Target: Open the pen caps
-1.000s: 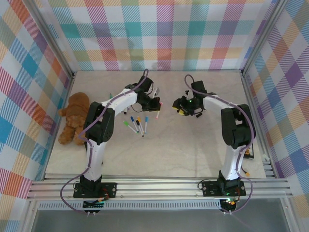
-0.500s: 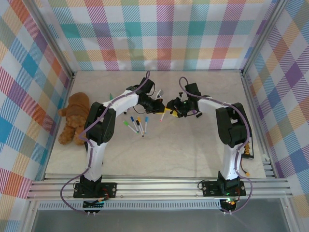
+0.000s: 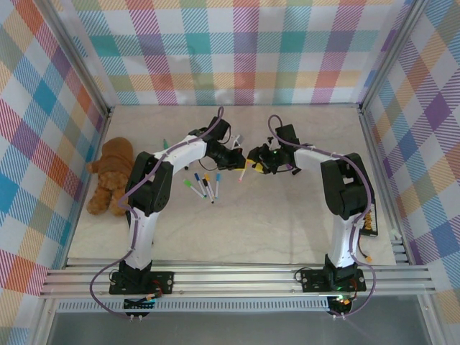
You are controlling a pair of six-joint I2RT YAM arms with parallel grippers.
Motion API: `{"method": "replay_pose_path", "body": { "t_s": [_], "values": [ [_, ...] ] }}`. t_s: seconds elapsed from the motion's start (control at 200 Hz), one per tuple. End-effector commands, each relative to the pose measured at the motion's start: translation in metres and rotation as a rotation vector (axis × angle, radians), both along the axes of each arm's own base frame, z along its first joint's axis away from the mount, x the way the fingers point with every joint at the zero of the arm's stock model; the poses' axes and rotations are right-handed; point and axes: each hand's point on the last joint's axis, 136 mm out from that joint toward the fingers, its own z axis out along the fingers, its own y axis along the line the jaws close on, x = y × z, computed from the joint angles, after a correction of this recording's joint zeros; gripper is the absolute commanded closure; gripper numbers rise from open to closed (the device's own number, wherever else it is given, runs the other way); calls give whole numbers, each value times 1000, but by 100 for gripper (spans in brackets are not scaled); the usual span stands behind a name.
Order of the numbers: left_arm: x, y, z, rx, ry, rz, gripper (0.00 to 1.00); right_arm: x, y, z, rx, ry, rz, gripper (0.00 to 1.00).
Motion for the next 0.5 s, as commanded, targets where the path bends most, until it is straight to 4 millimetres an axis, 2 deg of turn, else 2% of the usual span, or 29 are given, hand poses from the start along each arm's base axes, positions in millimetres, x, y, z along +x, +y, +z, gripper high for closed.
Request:
{"method": "replay_pose_path", "body": {
  "t_s": [0.0, 0.115, 0.355, 0.415, 0.495],
  "values": [
    [-18, -16, 21, -52, -5, -56, 100, 9, 3, 26, 53, -85, -34, 57],
    [-18, -16, 21, -52, -6, -53, 100, 8, 5, 30, 46, -81, -14, 57],
    [-13, -17, 24, -44, -19, -43, 100, 1, 11, 22, 71, -41, 24, 59],
    [-12, -16, 25, -34, -25, -39, 100, -2, 13, 20, 72, -31, 40, 63],
    [-10, -16, 27, -29, -30, -41, 100, -6, 15, 18, 76, -23, 55, 74]
  ]
}}
